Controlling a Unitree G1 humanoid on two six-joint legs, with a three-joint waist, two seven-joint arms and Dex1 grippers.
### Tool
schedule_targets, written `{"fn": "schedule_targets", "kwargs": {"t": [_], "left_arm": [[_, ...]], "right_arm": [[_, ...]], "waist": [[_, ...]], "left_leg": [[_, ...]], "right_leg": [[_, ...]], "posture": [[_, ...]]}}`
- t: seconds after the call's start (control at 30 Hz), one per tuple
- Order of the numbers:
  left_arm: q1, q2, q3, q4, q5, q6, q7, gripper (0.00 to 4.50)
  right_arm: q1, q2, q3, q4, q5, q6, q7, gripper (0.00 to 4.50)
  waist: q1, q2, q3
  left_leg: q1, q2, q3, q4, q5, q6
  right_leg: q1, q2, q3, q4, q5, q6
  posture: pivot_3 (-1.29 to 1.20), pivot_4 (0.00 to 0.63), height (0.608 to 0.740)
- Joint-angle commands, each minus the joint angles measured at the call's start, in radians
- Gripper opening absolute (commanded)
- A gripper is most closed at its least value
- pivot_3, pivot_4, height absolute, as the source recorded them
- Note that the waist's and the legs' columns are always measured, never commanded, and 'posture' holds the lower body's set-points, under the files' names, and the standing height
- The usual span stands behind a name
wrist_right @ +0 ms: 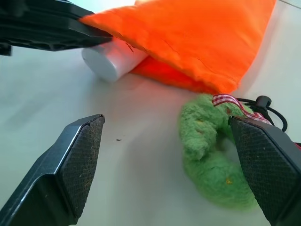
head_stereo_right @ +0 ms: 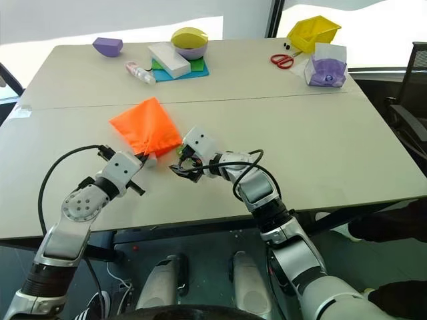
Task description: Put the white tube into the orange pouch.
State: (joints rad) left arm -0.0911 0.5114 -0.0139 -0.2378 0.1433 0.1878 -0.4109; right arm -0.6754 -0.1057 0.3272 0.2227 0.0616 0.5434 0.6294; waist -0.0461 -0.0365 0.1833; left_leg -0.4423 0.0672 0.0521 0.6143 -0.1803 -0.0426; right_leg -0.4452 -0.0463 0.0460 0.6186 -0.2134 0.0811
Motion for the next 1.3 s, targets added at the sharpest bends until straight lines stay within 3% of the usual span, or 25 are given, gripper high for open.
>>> {"fn": "schedule_targets", "kwargs": {"t": [0.03, 0.07, 0.17, 0.4, 0.63, 0.8, 1.03, 1.3], "left_arm": [[0.012, 0.003, 0.005, 0.007, 0.002, 0.011, -0.001, 0.0], [0.011, 0.003, 0.005, 0.007, 0.001, 0.012, -0.001, 0.0], [0.008, 0.001, 0.004, 0.004, 0.002, 0.012, 0.0, 0.0], [0.026, 0.006, 0.01, 0.002, 0.0, 0.004, -0.002, 0.0], [0.036, 0.034, 0.029, -0.011, -0.038, -0.013, -0.053, 0.0], [0.047, 0.072, 0.074, -0.022, -0.112, -0.037, -0.121, 0.0], [0.099, 0.157, 0.081, 0.014, -0.163, -0.134, -0.242, 0.0], [0.083, 0.126, 0.062, 0.03, -0.167, -0.145, -0.218, 0.0]], "right_arm": [[-0.022, 0.001, 0.023, 0.031, -0.034, -0.032, -0.007, 4.4], [-0.022, -0.001, 0.033, 0.042, -0.046, -0.046, -0.006, 4.4], [-0.027, 0.014, 0.015, 0.08, -0.053, -0.037, -0.033, 3.58], [-0.023, -0.007, -0.042, 0.012, -0.02, -0.015, -0.02, 0.03], [0.071, -0.159, -0.046, -0.27, 0.087, 0.049, 0.176, 0.03], [0.085, -0.208, -0.102, -0.399, 0.187, 0.147, 0.21, 0.03], [0.134, -0.316, -0.104, -0.403, 0.21, 0.1, 0.286, 0.03], [0.14, -0.338, -0.078, -0.331, 0.149, 0.02, 0.257, 0.03]], "waist": [[0.0, 0.0, 0.0], [0.0, 0.0, 0.0], [0.0, 0.0, 0.0], [0.0, 0.0, -0.001], [0.002, 0.001, -0.001], [-0.002, 0.001, -0.001], [0.001, 0.001, 0.0], [0.001, 0.001, 0.0]], "left_leg": [[0.0, 0.0, 0.0, 0.0, 0.0, 0.0], [0.0, 0.0, 0.0, 0.0, 0.0, 0.0], [0.0, 0.0, 0.0, 0.0, 0.0, -0.001], [0.0, 0.0, 0.0, 0.0, -0.001, -0.001], [0.0, 0.0, 0.0, 0.0, 0.0, -0.001], [0.0, 0.0, 0.0, 0.0, -0.001, -0.002], [-0.001, 0.0, 0.002, -0.002, -0.002, -0.002], [-0.002, 0.0, 0.004, -0.002, -0.002, -0.002]], "right_leg": [[0.0, 0.0, 0.0, 0.0, 0.0, 0.0], [0.0, 0.0, 0.0, 0.0, 0.0, 0.0], [0.0, 0.0, 0.0, 0.0, 0.0, 0.0], [0.0, 0.0, 0.0, 0.0, 0.0, 0.0], [0.0, 0.0, 0.0, -0.001, 0.0, 0.0], [0.0, 0.0, 0.0, -0.002, 0.0, 0.0], [-0.001, -0.003, 0.0, -0.007, 0.0, 0.0], [-0.001, -0.004, 0.001, -0.009, 0.0, -0.001]], "posture": [[0.0, 0.15, 0.74], [0.0, 0.15, 0.74], [0.0, 0.15, 0.74], [0.0, 0.15, 0.74], [0.0, 0.15, 0.74], [0.0, 0.15, 0.74], [0.0, 0.15, 0.74], [0.0, 0.15, 0.74]]}}
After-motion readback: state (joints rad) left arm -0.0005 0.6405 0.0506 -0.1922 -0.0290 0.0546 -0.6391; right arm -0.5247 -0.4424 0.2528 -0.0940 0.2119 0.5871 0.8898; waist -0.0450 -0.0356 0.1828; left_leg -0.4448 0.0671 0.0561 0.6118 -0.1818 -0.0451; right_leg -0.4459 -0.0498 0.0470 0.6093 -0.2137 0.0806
